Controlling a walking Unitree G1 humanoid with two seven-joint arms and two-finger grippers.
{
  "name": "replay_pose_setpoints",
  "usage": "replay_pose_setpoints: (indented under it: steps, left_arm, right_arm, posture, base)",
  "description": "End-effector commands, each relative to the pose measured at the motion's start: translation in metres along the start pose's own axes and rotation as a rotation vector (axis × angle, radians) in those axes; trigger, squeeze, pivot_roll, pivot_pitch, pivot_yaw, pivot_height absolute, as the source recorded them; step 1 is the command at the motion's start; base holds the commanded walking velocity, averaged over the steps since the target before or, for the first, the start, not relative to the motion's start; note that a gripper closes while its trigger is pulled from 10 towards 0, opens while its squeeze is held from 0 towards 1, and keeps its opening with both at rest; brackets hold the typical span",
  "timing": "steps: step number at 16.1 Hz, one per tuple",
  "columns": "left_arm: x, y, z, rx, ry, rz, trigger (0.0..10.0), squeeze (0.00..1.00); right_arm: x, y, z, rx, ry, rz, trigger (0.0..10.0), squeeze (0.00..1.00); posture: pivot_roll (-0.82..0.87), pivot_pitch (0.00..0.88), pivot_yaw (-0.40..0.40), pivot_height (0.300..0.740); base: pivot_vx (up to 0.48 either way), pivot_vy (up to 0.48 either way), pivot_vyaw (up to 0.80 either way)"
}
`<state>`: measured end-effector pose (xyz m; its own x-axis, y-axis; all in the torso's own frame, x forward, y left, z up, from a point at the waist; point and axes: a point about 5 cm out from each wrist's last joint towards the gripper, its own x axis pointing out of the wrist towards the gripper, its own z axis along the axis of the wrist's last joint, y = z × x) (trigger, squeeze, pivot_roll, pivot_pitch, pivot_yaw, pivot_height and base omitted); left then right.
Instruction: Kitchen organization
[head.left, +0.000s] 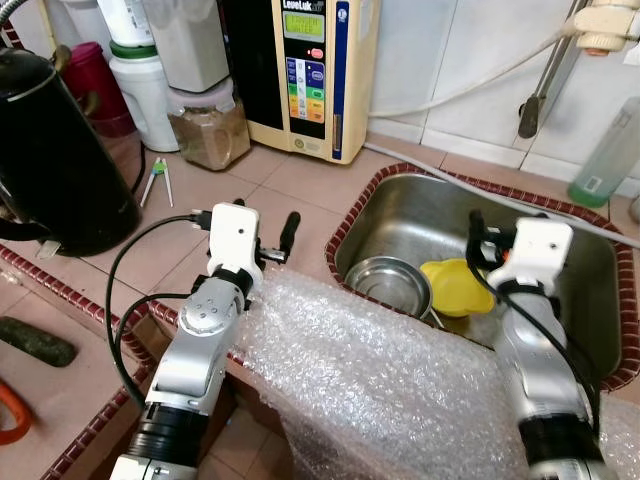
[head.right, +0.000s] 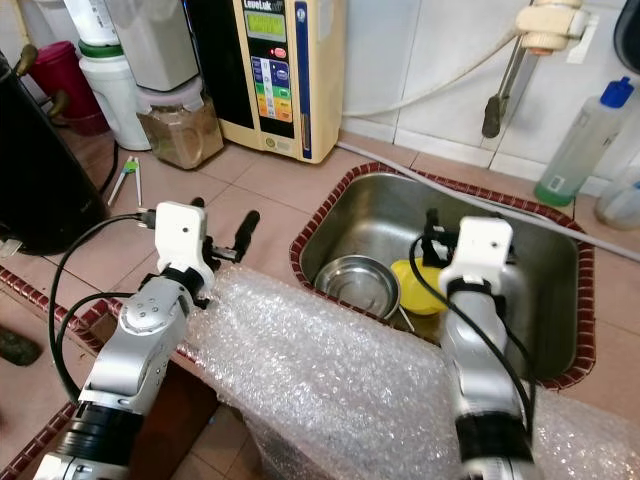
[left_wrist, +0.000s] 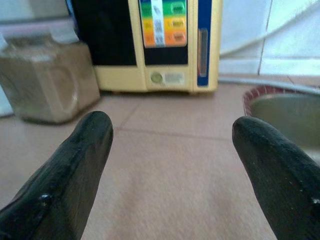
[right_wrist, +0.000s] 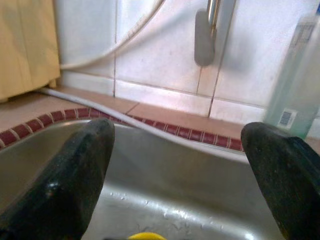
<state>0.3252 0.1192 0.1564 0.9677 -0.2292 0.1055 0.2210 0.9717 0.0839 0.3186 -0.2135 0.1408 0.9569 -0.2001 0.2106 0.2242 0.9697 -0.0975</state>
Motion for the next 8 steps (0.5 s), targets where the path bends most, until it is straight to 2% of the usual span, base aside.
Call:
replay_pose_setpoints:
  steps: [1,2,3,5,6,8]
  left_arm:
    - [-0.004,0.004,0.001,0.011,-0.02,0.022,10.0,1.0]
    - [-0.008,0.007,0.001,-0.013,-0.023,0.037,10.0,0.32]
    - [-0.009,0.007,0.002,-0.019,-0.023,0.033,10.0,0.01]
    - [-0.012,0.007,0.002,-0.013,-0.026,0.042,10.0,0.0]
    - [-0.018,0.006,-0.006,0.017,0.018,0.049,10.0,0.0]
    - [-0.023,0.005,-0.013,-0.011,0.057,0.044,10.0,0.0]
  right_arm:
    - [-0.006,0.0,0.007,0.008,-0.026,0.024,10.0,1.0]
    - [-0.014,0.001,0.011,-0.002,-0.05,0.055,10.0,1.0]
    - [-0.017,0.003,0.014,0.007,-0.059,0.074,10.0,1.0]
    - [-0.023,0.003,0.018,0.008,-0.07,0.087,10.0,1.0]
    - [-0.032,0.002,0.022,0.016,-0.081,0.107,10.0,1.0]
    - [-0.04,0.002,0.022,0.013,-0.071,0.131,10.0,1.0]
  posture:
    - [0.01,0.0,0.014,0.74]
    - [0.01,0.0,0.015,0.74]
    - [0.01,0.0,0.015,0.74]
    - [0.01,0.0,0.015,0.74]
    - [0.0,0.0,0.011,0.74]
    - [0.0,0.0,0.002,0.74]
  base:
    - [0.0,0.0,0.0]
    - [0.0,0.0,0.0]
    - [0.0,0.0,0.0]
    - [0.0,0.0,0.0]
    - [0.0,0.0,0.0]
    - [0.0,0.0,0.0]
